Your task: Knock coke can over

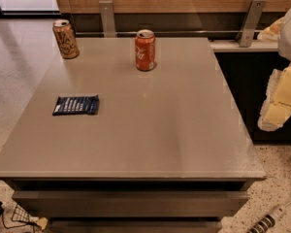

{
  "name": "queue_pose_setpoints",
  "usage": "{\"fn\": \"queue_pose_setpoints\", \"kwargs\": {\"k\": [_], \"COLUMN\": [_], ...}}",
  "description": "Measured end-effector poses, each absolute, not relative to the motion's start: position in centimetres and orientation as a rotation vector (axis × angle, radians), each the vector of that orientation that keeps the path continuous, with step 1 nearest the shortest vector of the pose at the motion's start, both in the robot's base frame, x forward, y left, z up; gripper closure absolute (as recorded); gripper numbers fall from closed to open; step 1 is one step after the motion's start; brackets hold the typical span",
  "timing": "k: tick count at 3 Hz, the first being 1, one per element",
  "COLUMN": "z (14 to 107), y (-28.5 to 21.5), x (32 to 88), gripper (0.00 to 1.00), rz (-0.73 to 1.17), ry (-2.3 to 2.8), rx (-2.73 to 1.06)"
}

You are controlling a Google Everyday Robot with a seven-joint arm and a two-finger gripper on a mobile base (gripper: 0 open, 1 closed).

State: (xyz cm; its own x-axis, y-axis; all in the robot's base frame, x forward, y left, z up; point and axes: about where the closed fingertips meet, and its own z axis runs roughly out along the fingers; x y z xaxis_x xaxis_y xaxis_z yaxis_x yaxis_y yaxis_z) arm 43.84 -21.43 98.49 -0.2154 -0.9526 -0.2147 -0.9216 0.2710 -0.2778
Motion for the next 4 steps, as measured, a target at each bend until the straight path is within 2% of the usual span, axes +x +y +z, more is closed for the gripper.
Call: {"fn": "queue_pose_setpoints", "kwargs": {"k": [2,4], "z": [98.3,98.0], "y": [-21.5,-19.2], "x": [45.6,56.2], "gripper": [0.00,0.00], "rz": [-0.106,0.084], "ry": [2.176,1.978], "rx": [-1.630,-1.315]}}
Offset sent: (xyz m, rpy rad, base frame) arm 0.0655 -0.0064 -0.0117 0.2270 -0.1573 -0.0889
